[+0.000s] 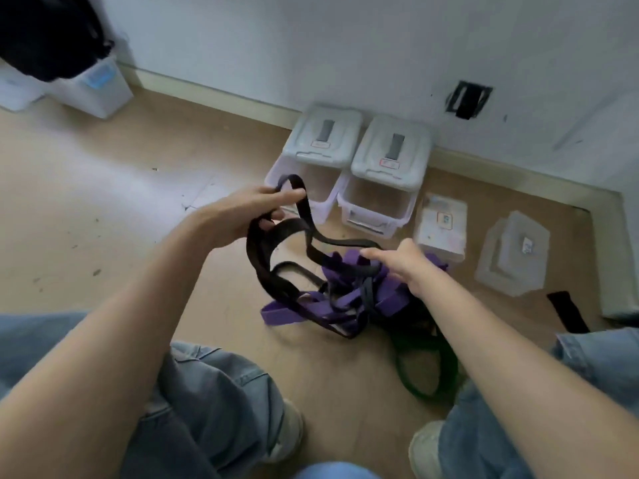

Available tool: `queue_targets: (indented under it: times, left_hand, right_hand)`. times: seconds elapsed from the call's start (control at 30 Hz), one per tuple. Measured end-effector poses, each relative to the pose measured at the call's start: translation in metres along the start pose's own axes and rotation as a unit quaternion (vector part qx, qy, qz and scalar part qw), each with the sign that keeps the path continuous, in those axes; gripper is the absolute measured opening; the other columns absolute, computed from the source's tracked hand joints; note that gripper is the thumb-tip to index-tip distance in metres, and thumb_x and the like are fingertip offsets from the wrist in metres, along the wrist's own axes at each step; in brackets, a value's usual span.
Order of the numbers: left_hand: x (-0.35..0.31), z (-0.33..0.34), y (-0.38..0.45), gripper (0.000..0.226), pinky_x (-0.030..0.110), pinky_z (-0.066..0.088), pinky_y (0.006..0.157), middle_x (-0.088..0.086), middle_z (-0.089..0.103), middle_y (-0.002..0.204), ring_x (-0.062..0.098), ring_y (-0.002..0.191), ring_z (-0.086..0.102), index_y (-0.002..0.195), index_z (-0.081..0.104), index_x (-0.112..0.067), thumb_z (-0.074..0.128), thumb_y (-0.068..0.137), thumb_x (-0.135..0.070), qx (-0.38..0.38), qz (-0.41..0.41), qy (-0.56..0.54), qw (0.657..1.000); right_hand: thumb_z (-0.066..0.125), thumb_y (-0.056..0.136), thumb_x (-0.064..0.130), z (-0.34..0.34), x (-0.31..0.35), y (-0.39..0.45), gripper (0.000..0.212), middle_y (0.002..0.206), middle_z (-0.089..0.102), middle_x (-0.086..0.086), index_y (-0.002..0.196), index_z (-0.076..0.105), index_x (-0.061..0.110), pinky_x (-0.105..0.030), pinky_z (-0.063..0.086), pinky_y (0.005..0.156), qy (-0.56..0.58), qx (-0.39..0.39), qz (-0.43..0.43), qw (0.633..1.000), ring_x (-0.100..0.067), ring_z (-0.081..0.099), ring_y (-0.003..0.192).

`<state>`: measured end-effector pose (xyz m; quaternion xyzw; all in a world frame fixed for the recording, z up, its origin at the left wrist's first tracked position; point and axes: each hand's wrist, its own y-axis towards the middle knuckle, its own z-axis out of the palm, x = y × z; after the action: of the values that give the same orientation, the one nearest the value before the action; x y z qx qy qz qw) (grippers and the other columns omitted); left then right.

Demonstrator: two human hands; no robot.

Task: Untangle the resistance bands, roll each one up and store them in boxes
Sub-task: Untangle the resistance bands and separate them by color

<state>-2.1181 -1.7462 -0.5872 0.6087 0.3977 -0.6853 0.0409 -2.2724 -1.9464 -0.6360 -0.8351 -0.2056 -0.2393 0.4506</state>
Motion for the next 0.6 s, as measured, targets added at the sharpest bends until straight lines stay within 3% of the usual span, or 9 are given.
queue_targets:
  times: [0.07,0.1,0.17,0.2,0.3,0.4,0.5,0.53,0.6]
  left_hand:
    - [0.002,0.016,0.002,0.040,0.012,0.037,0.042,-0.011,0.047,0.057,0.002,0.044,0.037,0.097,0.062,-0.013,0.072,0.074,-0.044,0.087,-0.054,0.078,0.992]
    - [0.003,0.025,0.004,0.040,0.012,0.039,0.043,-0.010,0.049,0.058,0.001,0.044,0.039,0.096,0.063,-0.011,0.072,0.074,-0.042,0.123,-0.068,0.078,0.987]
    - [0.006,0.034,0.010,0.043,0.012,0.043,0.046,-0.008,0.055,0.059,0.001,0.042,0.046,0.097,0.065,-0.005,0.068,0.075,-0.042,0.175,-0.072,0.051,0.981]
    - [0.007,0.033,0.013,0.046,0.012,0.045,0.048,-0.006,0.056,0.059,0.001,0.043,0.047,0.096,0.066,-0.004,0.067,0.075,-0.045,0.186,-0.072,0.040,0.979]
    - [0.016,0.019,0.017,0.052,0.021,0.052,0.062,-0.004,0.052,0.058,0.005,0.051,0.047,0.093,0.071,-0.008,0.069,0.070,-0.054,0.174,-0.076,0.022,0.982]
    - [0.036,0.016,0.016,0.040,0.020,0.052,0.065,-0.003,0.063,0.073,0.007,0.066,0.060,0.100,0.072,-0.017,0.071,0.071,-0.045,0.178,-0.034,-0.091,0.979]
    - [0.062,0.030,0.017,0.048,0.029,0.051,0.081,0.001,0.072,0.103,0.015,0.096,0.067,0.112,0.063,-0.021,0.075,0.069,-0.039,0.097,-0.009,-0.138,0.986]
    - [0.072,0.038,0.018,0.056,0.033,0.048,0.087,0.002,0.071,0.105,0.015,0.099,0.066,0.117,0.057,-0.021,0.077,0.067,-0.037,0.059,-0.021,-0.092,0.994]
    - [0.096,0.060,0.018,0.065,0.034,0.048,0.092,0.006,0.068,0.108,0.013,0.100,0.064,0.129,0.048,-0.015,0.077,0.073,-0.023,0.061,-0.049,0.016,0.997]
  right_hand:
    - [0.079,0.069,0.043,0.010,0.010,0.005,0.116,0.158,0.005,-0.009,0.150,0.001,0.019,-0.040,0.018,0.114,-0.118,0.007,-0.174,0.978,-0.025,0.010,0.144]
    - [0.080,0.067,0.043,0.016,0.017,0.006,0.118,0.158,0.001,-0.001,0.150,-0.003,0.027,-0.034,0.015,0.114,-0.142,0.081,-0.252,0.954,-0.017,0.006,0.144]
    - [0.081,0.070,0.032,0.032,0.029,0.001,0.102,0.148,0.029,0.011,0.146,0.013,0.033,-0.010,0.026,0.101,-0.126,0.240,-0.312,0.911,0.010,0.030,0.129]
    - [0.080,0.073,0.024,0.041,0.029,0.001,0.083,0.134,0.044,0.017,0.137,0.028,0.033,-0.002,0.031,0.091,-0.091,0.270,-0.323,0.903,0.021,0.041,0.113]
    - [0.071,0.082,0.011,0.053,0.028,0.004,0.036,0.096,0.064,0.012,0.112,0.056,0.025,-0.007,0.046,0.071,0.030,0.236,-0.304,0.922,0.011,0.061,0.080]
    - [0.064,0.084,0.003,0.040,0.041,0.009,0.011,0.076,0.061,-0.005,0.094,0.066,0.007,-0.018,0.047,0.056,0.037,0.189,-0.273,0.943,-0.009,0.055,0.060]
    - [0.055,0.086,-0.005,0.026,0.066,0.011,0.018,0.061,0.050,-0.005,0.075,0.060,0.009,-0.020,0.038,0.048,0.050,0.086,-0.240,0.966,-0.012,0.044,0.051]
    - [0.050,0.087,-0.007,0.022,0.076,0.008,0.022,0.055,0.045,-0.004,0.072,0.057,0.008,-0.022,0.034,0.048,0.117,0.071,-0.224,0.965,-0.011,0.039,0.047]
    - [0.042,0.091,-0.007,0.014,0.092,0.000,0.028,0.048,0.046,-0.001,0.070,0.053,0.007,-0.023,0.035,0.047,0.294,0.100,-0.200,0.929,-0.009,0.040,0.041]
